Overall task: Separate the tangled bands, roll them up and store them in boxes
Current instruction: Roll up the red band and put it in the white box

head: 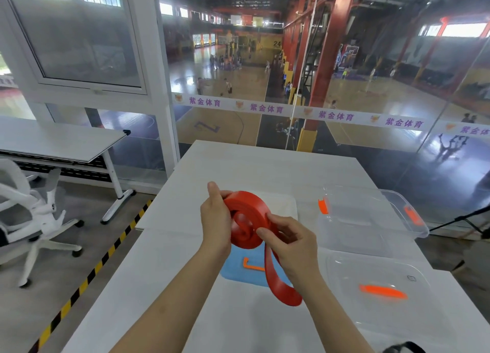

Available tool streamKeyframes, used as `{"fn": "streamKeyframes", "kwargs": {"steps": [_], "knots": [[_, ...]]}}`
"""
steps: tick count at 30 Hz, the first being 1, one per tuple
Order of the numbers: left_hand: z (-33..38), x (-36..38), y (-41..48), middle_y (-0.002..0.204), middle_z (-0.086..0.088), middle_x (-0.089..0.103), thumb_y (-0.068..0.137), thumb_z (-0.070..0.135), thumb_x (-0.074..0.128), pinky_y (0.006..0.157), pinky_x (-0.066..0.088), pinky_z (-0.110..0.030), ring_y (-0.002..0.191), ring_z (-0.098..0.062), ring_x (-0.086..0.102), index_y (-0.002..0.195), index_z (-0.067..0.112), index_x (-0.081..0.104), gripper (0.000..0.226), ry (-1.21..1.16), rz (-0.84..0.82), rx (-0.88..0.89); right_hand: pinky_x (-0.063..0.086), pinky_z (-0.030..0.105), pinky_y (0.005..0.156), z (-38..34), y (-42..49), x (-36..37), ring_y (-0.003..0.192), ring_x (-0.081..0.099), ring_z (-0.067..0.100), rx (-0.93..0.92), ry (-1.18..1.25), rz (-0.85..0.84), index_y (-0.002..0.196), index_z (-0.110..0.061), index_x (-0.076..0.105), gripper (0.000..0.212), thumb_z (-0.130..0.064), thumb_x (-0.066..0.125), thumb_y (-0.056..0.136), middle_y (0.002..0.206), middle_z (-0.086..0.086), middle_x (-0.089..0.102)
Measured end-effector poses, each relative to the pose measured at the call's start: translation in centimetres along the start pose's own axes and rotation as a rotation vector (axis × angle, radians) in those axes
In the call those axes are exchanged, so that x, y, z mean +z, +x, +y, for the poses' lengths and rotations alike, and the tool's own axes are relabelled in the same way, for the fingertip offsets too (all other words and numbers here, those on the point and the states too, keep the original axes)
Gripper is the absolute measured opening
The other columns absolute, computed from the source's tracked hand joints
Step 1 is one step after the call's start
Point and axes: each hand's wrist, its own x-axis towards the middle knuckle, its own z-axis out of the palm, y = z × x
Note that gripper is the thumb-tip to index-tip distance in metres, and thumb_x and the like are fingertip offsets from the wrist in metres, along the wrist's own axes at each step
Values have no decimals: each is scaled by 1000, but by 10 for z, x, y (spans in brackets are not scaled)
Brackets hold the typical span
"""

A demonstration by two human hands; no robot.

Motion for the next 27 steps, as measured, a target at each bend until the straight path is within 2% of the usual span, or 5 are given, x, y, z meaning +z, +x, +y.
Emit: {"fn": "streamKeyframes", "kwargs": {"steps": [7, 10, 14, 20, 27], "knots": [[-16, -16, 9, 96, 13, 73, 112, 39, 29, 77, 49, -16, 96, -6, 67, 99, 31, 73, 47, 425, -234, 329, 61, 24, 92, 3, 14, -11, 99, 76, 2, -31, -186, -28, 98, -38, 82, 35, -10, 91, 79, 102, -20, 81], [-22, -10, 8, 92, 5, 73, 111, 40, 31, 77, 56, -27, 89, -14, 68, 93, 25, 73, 48, 521, -300, 384, 60, 28, 95, -1, 14, -11, 104, 75, 1, -73, -271, -125, 99, -41, 81, 36, -13, 91, 79, 105, -26, 79], [-37, -10, 9, 75, 2, 74, 107, 52, 24, 81, 57, -39, 78, -16, 70, 76, 21, 72, 66, 402, -124, 273, 61, 37, 97, 1, 12, -1, 104, 76, 4, -21, -233, -147, 97, -32, 83, 27, -14, 92, 79, 107, -22, 80], [-34, -13, 20, 77, -10, 76, 109, 48, 20, 78, 58, -41, 81, -28, 72, 82, 10, 71, 68, -9, 90, -53, 57, 26, 92, 7, 5, -1, 107, 74, 7, -54, -269, -186, 100, -37, 78, 33, -15, 91, 79, 109, -23, 78], [-41, -15, 28, 74, -11, 78, 109, 50, 21, 79, 58, -38, 82, -30, 74, 83, 12, 71, 68, -6, -42, -131, 59, 26, 90, 17, 3, 5, 99, 76, 8, -20, -201, -45, 95, -31, 79, 32, -5, 89, 79, 100, -16, 80]]}}
